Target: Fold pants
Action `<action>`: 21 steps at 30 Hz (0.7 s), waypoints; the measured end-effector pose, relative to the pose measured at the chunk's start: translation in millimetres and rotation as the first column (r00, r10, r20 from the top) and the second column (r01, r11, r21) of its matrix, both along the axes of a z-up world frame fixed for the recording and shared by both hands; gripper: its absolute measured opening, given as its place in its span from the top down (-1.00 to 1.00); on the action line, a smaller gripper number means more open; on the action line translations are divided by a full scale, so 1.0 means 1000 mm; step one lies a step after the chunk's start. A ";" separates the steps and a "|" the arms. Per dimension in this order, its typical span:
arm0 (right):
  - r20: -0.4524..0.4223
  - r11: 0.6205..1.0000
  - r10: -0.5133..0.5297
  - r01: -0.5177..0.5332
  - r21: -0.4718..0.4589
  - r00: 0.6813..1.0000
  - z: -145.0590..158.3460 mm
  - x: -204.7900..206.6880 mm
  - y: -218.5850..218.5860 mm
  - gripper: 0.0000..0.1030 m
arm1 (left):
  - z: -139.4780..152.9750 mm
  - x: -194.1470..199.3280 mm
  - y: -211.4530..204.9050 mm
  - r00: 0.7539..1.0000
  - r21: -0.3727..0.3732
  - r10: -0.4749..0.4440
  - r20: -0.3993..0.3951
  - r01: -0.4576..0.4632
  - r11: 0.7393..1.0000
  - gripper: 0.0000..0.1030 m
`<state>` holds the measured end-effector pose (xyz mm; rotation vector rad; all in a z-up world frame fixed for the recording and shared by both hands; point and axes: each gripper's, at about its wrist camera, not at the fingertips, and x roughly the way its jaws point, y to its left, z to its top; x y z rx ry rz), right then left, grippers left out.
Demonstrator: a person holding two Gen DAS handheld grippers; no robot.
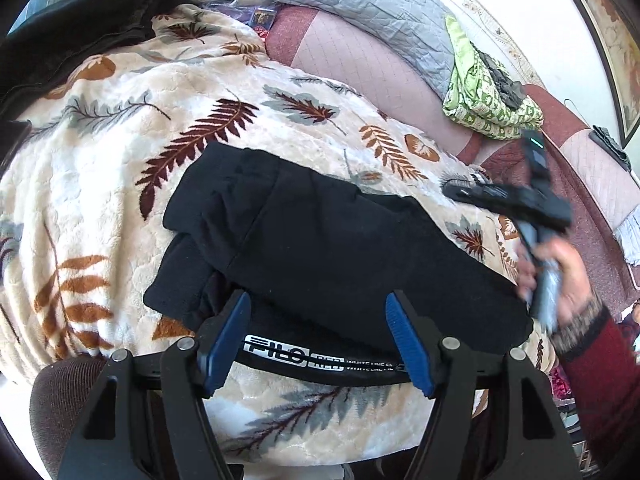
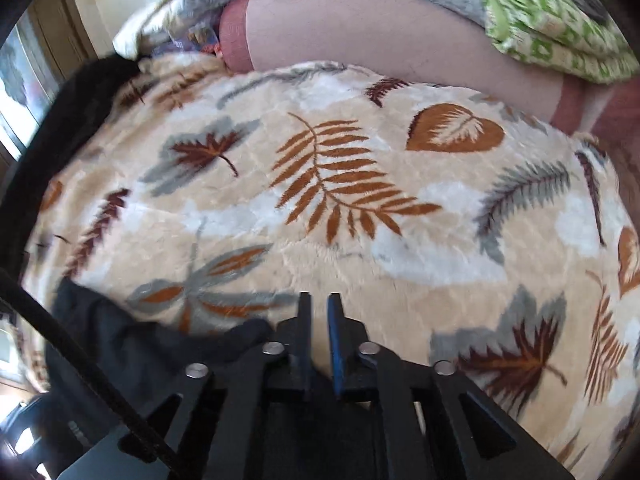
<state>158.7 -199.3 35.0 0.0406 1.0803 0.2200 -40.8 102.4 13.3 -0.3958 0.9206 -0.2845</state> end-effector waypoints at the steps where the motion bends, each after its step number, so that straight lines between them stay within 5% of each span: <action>1: 0.017 0.999 -0.012 0.012 0.032 1.000 0.008 -0.016 -0.011 0.39 | 0.001 0.001 0.000 1.000 -0.010 -0.006 0.001 0.006 1.000 -0.39; 3: 0.039 0.996 -0.038 0.035 0.083 0.999 0.019 -0.050 -0.032 0.02 | 0.000 0.004 0.002 1.000 -0.036 -0.006 -0.011 0.006 0.999 -0.41; 8: 0.020 0.977 -0.139 0.134 0.169 0.990 0.017 -0.129 -0.090 -0.02 | 0.001 0.016 0.040 0.991 -0.105 0.127 -0.035 -0.130 0.986 -0.43; 12: 0.016 0.936 -0.289 0.279 0.214 0.957 0.011 -0.174 -0.144 -0.06 | 0.004 0.030 0.065 0.978 -0.007 0.207 -0.028 -0.207 0.978 -0.46; 19: -0.022 0.857 -0.439 0.426 0.289 0.898 0.002 -0.205 -0.203 -0.09 | -0.024 0.076 0.063 0.978 -0.049 0.088 -0.190 -0.099 0.994 -0.54; 21: -0.028 0.841 -0.466 0.453 0.295 0.884 0.001 -0.207 -0.213 -0.09 | -0.031 0.082 0.054 0.973 -0.052 0.059 -0.223 -0.073 0.996 -0.43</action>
